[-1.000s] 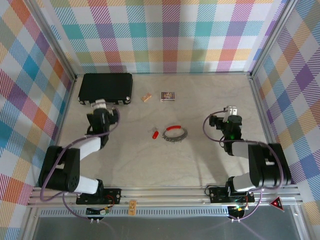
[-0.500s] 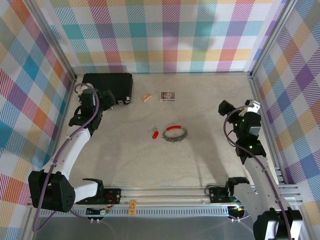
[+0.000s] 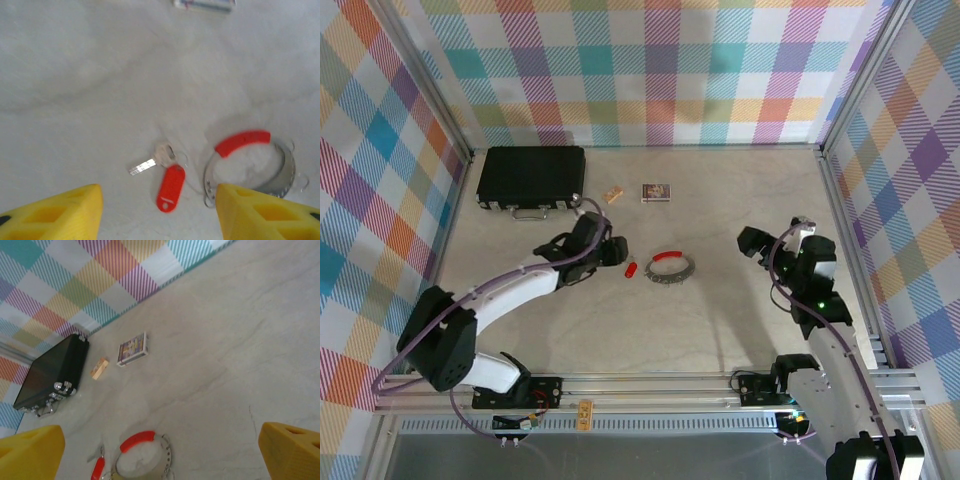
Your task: Put the keys on the keyring
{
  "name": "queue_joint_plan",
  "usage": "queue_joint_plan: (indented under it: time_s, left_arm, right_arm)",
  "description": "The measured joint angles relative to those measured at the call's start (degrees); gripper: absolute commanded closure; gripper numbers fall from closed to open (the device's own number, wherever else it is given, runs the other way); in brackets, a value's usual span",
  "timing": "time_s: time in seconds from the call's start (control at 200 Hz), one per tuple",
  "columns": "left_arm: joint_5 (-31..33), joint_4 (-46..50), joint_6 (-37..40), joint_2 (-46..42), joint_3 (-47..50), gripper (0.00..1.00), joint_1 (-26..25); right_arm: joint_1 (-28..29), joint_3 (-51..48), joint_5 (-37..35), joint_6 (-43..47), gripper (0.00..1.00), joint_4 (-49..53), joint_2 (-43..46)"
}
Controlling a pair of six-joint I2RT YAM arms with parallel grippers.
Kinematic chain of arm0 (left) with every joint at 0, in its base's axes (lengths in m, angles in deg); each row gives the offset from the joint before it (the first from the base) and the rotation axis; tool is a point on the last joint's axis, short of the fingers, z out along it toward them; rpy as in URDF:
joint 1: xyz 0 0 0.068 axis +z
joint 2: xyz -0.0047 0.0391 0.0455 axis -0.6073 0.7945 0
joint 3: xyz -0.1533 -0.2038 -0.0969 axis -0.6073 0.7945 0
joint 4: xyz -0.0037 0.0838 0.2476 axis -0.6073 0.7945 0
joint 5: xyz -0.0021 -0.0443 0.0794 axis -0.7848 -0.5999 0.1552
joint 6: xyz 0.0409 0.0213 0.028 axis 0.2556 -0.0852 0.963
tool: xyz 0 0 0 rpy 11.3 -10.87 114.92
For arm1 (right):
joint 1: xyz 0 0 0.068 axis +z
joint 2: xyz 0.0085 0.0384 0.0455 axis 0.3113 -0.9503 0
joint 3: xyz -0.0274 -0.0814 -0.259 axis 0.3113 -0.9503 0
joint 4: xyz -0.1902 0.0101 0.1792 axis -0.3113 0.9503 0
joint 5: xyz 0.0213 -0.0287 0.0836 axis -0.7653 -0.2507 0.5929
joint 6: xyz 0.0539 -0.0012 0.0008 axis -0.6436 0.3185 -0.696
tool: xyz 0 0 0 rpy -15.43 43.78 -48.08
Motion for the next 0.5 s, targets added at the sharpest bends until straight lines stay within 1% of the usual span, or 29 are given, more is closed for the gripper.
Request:
queue_joint_plan:
  time_s: [0.07, 0.205, 0.37, 0.5]
  left_arm:
    - [-0.04, -0.76, 1.01, 2.56, -0.02, 0.47, -2.29]
    - [-0.26, -0.72, 3.34, 8.44, -1.11, 0.58, -4.87]
    - [-0.17, 0.74, 6.54, 17.11, -5.86, 0.6, -7.26]
    - [0.0, 1.27, 8.39, 20.85, -8.87, 0.61, -8.79]
  right_arm:
    - [0.79, -0.24, 0.72, -0.39, 0.01, -0.02, -0.35]
    - [2.62, -0.26, 1.29, -0.66, 0.01, -0.09, -1.66]
    - [4.63, -0.26, 1.22, -0.63, 0.01, -0.09, -3.8]
    - [5.55, -0.26, 0.81, -0.61, 0.01, -0.11, -4.11]
